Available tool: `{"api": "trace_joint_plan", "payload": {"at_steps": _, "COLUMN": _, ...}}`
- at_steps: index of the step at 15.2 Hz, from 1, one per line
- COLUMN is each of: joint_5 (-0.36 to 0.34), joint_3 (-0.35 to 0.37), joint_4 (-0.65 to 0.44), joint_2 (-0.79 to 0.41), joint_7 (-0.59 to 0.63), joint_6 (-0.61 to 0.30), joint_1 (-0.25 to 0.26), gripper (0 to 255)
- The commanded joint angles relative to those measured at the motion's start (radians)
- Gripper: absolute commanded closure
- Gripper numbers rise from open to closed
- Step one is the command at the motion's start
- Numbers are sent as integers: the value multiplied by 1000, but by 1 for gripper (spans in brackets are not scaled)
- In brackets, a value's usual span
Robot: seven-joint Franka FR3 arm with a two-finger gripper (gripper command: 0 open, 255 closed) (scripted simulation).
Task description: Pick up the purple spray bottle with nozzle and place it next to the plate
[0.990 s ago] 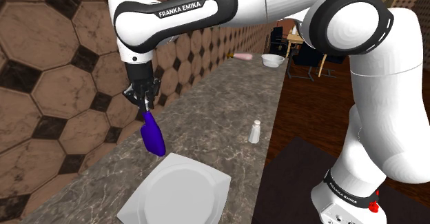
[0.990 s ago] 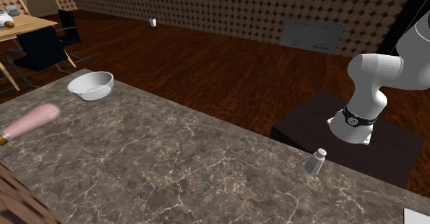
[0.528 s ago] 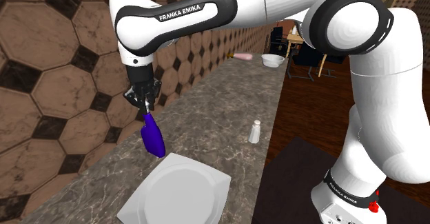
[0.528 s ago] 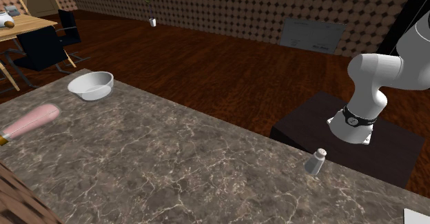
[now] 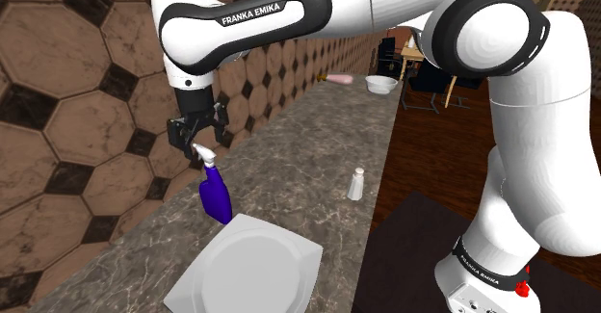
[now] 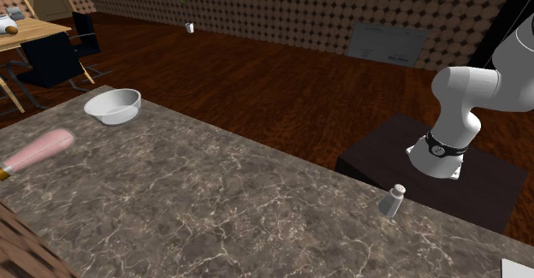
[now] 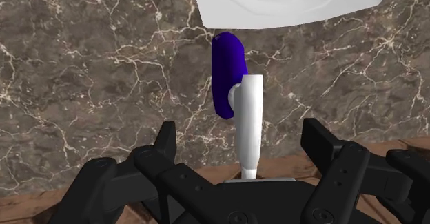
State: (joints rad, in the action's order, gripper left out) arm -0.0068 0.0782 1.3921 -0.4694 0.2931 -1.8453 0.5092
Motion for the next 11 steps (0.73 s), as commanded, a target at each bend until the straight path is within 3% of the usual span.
{"api": "trace_joint_plan", "payload": {"at_steps": 1, "joint_5": 0, "joint_3": 0, "joint_4": -42, "joint_2": 6, "joint_7": -1, "joint_6": 49, "joint_1": 0, "gripper": 0}}
{"api": "trace_joint_plan", "payload": {"at_steps": 3, "joint_5": 0, "joint_3": 0, "joint_4": -104, "joint_2": 5, "joint_7": -1, "joint_6": 109, "joint_1": 0, "gripper": 0}}
{"api": "trace_joint_plan", "payload": {"at_steps": 11, "joint_5": 0, "joint_3": 0, "joint_4": -104, "joint_2": 5, "joint_7": -1, "joint_6": 109, "joint_1": 0, "gripper": 0}}
